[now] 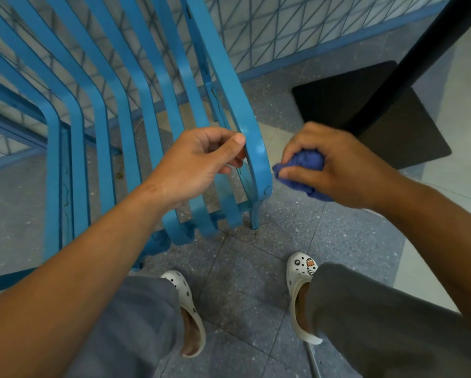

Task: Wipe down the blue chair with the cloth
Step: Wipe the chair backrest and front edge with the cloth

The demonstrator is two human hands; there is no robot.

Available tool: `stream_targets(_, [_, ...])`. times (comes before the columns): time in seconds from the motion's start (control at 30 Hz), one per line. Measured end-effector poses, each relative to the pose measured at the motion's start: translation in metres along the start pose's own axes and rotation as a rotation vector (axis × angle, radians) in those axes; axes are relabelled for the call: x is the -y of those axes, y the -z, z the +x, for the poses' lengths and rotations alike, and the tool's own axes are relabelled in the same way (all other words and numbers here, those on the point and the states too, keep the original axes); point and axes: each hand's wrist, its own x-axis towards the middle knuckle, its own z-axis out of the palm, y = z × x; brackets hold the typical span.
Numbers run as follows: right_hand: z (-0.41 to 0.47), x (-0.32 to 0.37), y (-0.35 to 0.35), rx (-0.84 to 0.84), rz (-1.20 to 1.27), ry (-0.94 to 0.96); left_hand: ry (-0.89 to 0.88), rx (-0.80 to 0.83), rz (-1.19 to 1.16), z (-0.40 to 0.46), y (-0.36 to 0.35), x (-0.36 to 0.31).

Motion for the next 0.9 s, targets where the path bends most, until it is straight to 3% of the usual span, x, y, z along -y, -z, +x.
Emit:
stream_targets(0.13, [0.017, 0.014, -0.001, -0.301, 0.175, 0.018, -0.009, -0.006, 0.028, 0.002, 0.000, 0.002])
stream_targets(0.2, [0.028, 0.026, -0.008, -0.354, 0.262, 0.005, -0.010, -0.019, 0.035, 0.003, -0.001, 0.002])
stream_targets(0.3, [0.034, 0.033, -0.018, -0.226, 0.309, -0.016, 0.007, -0.048, 0.013, 0.005, -0.001, 0.002])
stream_targets(0.57, [0.009, 0.013, -0.004, 0.155, 0.091, -0.078, 0.021, -0.072, -0.015, 0.005, -0.001, -0.001])
stream_targets(0.63, [0.009, 0.012, 0.005, 0.137, 0.082, -0.059, 0.019, -0.067, 0.009, 0.004, -0.002, -0.001])
stream_targets(0.8, [0.025, 0.026, 0.004, -0.202, 0.203, 0.005, 0.012, -0.073, 0.028, 0.003, -0.001, -0.001])
stream_targets(0.9, [0.029, 0.032, -0.010, -0.140, 0.158, -0.017, 0.014, -0.083, 0.016, 0.003, 0.000, -0.002])
